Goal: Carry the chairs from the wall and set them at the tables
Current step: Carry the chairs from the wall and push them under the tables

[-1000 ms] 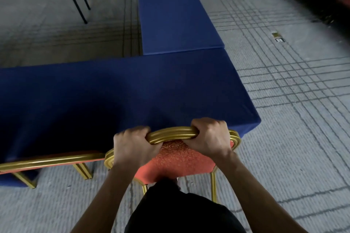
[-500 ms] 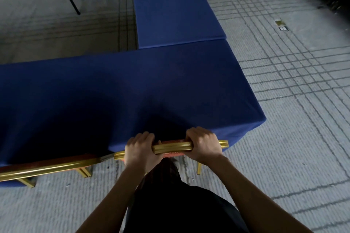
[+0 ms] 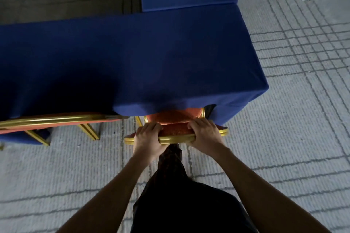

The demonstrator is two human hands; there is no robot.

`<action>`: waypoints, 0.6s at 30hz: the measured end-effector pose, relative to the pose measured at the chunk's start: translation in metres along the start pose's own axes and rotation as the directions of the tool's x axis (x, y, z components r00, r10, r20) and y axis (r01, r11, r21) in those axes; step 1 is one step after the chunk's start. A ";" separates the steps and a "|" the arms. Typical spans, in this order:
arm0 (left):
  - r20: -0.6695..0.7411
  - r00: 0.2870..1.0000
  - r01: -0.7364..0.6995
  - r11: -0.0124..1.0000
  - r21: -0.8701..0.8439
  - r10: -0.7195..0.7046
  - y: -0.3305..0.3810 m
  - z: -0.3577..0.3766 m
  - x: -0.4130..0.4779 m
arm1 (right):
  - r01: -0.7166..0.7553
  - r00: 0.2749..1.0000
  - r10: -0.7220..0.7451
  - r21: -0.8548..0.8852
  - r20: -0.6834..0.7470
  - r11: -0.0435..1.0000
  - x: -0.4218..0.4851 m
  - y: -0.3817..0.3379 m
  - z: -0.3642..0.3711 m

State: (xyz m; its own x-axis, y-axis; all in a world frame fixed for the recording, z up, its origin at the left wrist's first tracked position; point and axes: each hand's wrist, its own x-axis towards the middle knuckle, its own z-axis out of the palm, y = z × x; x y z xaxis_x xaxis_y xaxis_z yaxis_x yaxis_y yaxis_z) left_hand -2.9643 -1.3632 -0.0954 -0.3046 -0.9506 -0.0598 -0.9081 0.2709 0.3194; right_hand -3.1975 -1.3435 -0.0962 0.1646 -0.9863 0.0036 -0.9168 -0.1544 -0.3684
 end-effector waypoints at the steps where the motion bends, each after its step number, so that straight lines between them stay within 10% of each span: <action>1: 0.001 1.000 -0.007 1.000 0.015 0.007 -0.002 -0.001 0.001 | -0.013 1.000 0.013 0.006 0.017 1.000 0.001 -0.003 -0.002; 8: 0.057 0.990 0.134 0.974 -0.184 -0.126 0.007 0.000 -0.019 | -0.188 0.980 0.197 0.323 0.005 0.928 -0.045 -0.022 -0.005; 13: -0.206 0.939 0.086 0.769 -0.633 -0.274 0.013 -0.017 -0.052 | -0.295 0.809 0.572 0.748 -0.136 0.595 -0.075 -0.068 -0.018; 16: 0.063 0.754 0.417 0.402 -0.816 -0.654 0.017 -0.036 -0.070 | -0.517 0.618 0.765 0.827 0.180 0.223 -0.073 -0.082 -0.013; 18: 0.477 0.544 0.598 -0.080 -0.798 -0.690 0.013 -0.034 -0.068 | -0.563 0.502 0.682 0.800 0.532 -0.209 -0.063 -0.080 -0.003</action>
State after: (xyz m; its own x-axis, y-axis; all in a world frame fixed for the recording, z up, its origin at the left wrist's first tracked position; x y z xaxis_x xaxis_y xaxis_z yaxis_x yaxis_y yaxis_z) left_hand -2.9454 -1.3000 -0.0551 0.3236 -0.6321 -0.7041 0.1198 -0.7108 0.6932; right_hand -3.1352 -1.2693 -0.0641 -0.3490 -0.5700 -0.7438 0.3904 0.6332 -0.6684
